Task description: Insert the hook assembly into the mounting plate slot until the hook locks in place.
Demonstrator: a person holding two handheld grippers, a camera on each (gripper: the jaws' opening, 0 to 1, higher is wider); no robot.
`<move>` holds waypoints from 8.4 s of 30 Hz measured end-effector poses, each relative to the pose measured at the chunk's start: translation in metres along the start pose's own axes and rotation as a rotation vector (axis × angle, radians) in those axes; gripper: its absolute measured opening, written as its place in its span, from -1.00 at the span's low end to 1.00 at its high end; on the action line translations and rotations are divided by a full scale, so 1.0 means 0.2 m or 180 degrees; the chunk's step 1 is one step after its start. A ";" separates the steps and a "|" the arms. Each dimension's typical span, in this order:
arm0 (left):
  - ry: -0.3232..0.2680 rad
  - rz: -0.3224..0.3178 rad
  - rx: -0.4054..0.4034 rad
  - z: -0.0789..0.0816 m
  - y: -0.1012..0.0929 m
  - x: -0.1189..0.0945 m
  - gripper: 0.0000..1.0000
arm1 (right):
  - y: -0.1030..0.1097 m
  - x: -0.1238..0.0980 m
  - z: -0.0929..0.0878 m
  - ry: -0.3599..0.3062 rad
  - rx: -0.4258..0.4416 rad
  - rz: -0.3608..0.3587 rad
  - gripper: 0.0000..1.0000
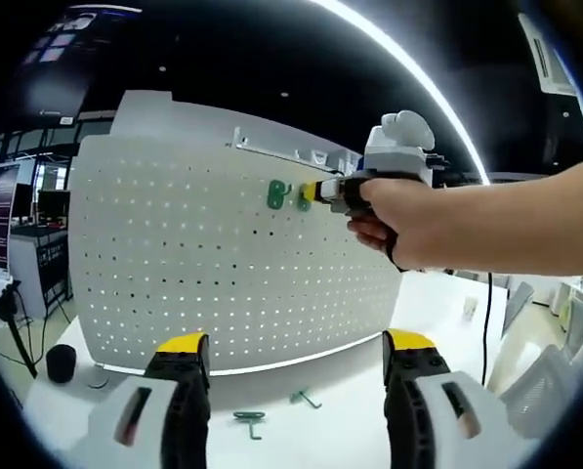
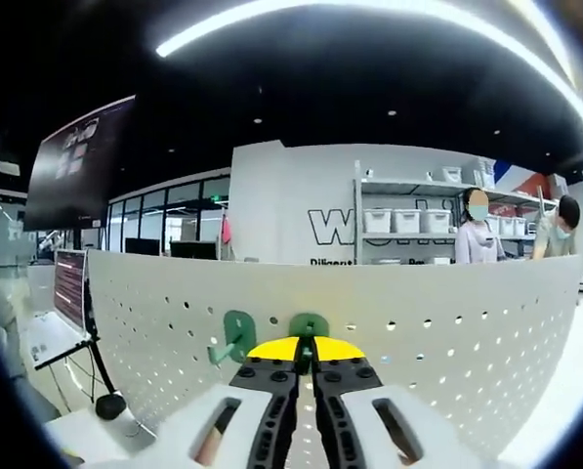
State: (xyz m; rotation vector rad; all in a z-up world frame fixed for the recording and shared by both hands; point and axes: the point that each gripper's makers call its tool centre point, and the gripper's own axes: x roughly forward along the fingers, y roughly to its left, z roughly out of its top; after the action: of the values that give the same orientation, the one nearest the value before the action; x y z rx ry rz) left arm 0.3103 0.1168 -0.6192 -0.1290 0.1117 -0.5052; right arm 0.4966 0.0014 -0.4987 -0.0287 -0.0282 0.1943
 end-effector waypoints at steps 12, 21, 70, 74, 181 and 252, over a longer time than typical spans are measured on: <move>-0.0003 -0.0003 -0.0027 0.00 -0.01 0.00 0.45 | -0.01 0.01 0.00 0.0043 -0.0202 0.0024 -1.00; -0.0006 0.0014 -0.0039 0.00 0.01 0.00 0.43 | -0.02 0.01 0.00 -0.0022 -0.0048 -0.0076 -0.98; -0.0016 0.0062 0.0146 0.03 0.03 -0.02 0.49 | 0.07 -0.26 -0.03 -0.0248 0.0405 0.1513 -0.12; -0.0001 0.0087 0.0144 0.03 0.04 -0.02 0.51 | 0.05 -0.32 -0.05 -0.0234 0.0330 0.1608 -0.07; 0.0107 -0.0012 0.0203 -0.09 0.11 -0.18 0.64 | -0.35 -1.19 -0.67 0.0416 0.0363 0.1464 0.31; 0.1429 -0.0869 0.1273 -0.35 0.30 0.04 0.35 | -0.31 -1.21 -0.88 0.1017 0.0196 0.1560 0.26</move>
State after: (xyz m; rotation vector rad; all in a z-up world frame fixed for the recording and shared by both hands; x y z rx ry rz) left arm 0.3361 0.1592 -0.6985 0.3686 0.4320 -0.8138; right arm 0.2757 -0.1112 -0.6782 -0.0044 0.3062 0.6783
